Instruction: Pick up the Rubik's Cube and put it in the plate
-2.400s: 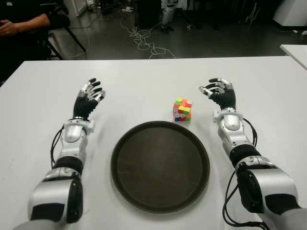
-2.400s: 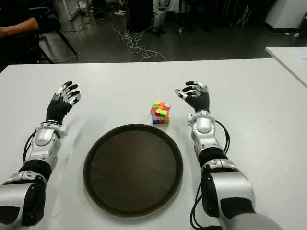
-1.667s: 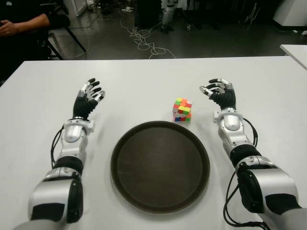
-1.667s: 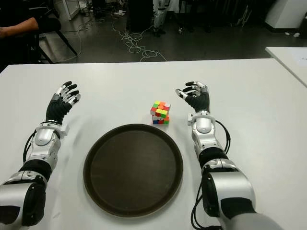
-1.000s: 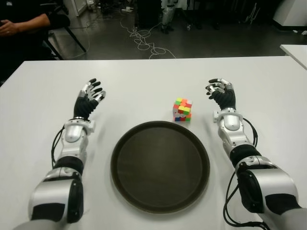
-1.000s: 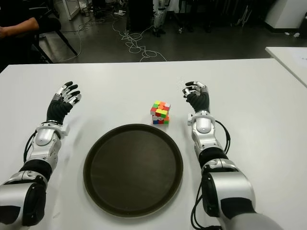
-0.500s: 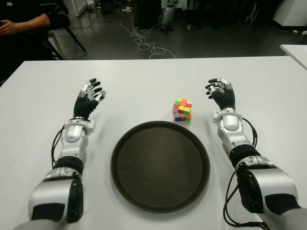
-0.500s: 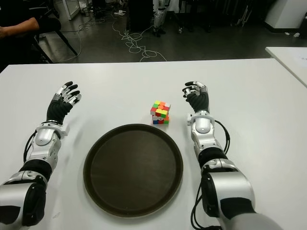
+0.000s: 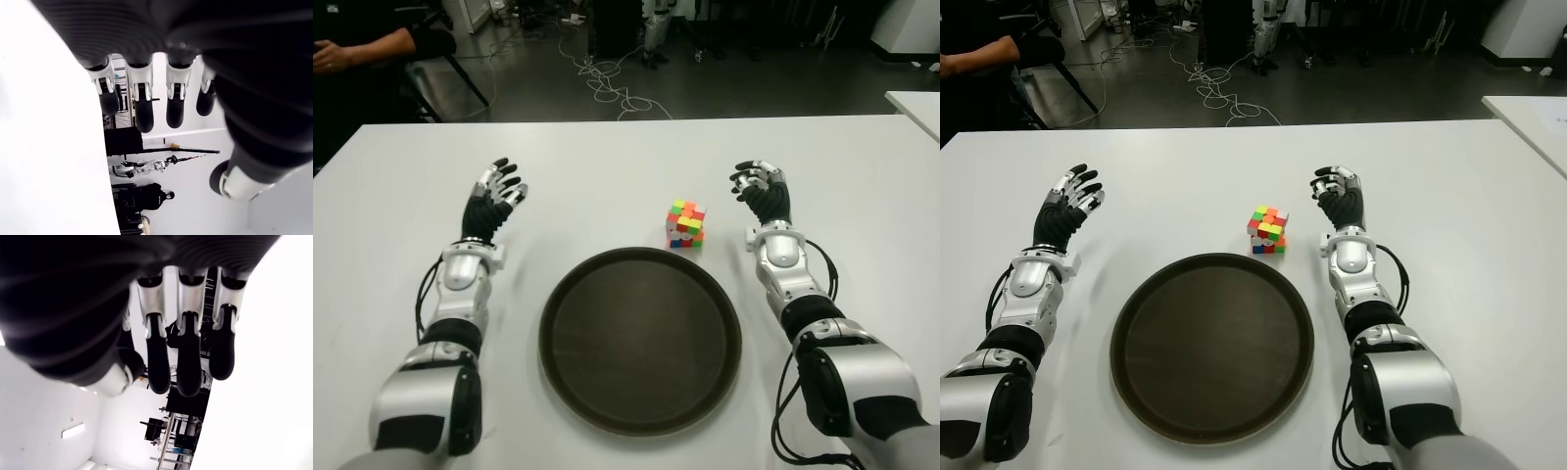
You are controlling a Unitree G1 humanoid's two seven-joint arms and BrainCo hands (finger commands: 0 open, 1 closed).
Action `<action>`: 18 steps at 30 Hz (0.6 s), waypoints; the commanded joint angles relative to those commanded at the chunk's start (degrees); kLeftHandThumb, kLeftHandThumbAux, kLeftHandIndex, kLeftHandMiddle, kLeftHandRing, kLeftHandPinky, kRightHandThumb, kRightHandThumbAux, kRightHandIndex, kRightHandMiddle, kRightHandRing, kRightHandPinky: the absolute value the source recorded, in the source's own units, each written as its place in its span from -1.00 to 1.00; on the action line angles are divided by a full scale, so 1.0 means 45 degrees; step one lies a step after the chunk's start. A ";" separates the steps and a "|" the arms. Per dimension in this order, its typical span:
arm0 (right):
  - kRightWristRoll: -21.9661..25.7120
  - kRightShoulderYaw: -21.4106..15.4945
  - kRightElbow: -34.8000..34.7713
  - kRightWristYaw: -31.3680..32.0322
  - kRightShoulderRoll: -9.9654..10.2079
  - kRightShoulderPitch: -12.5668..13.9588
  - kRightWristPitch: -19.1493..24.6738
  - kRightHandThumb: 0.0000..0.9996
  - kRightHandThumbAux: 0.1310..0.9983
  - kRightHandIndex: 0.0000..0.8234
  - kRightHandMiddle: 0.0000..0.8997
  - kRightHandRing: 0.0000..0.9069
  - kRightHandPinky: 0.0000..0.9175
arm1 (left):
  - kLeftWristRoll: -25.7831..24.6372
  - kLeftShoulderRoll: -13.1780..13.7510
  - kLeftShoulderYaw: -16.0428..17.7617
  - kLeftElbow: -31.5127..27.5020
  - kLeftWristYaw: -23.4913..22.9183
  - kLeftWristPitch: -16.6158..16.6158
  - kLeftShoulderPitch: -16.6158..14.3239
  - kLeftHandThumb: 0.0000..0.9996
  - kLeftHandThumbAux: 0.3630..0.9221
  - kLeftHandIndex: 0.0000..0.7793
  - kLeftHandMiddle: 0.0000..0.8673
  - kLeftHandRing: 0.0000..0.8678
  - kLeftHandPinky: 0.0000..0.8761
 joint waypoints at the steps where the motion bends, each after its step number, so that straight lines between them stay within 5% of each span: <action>1: -0.0001 0.0006 0.0004 -0.0001 -0.0005 0.0002 -0.0004 0.35 0.40 0.01 0.05 0.12 0.16 | 0.0004 -0.0001 -0.0004 0.0004 0.0008 0.0003 0.0000 -1.00 0.06 -0.74 -0.63 -0.70 -0.81; 18: -0.0184 0.0062 0.0045 -0.0132 -0.0079 -0.0065 0.0098 0.36 0.39 0.01 0.09 0.15 0.19 | -0.0116 -0.0022 0.0027 -0.0003 -0.0184 -0.0038 -0.0002 -1.00 0.10 -0.74 -0.64 -0.71 -0.83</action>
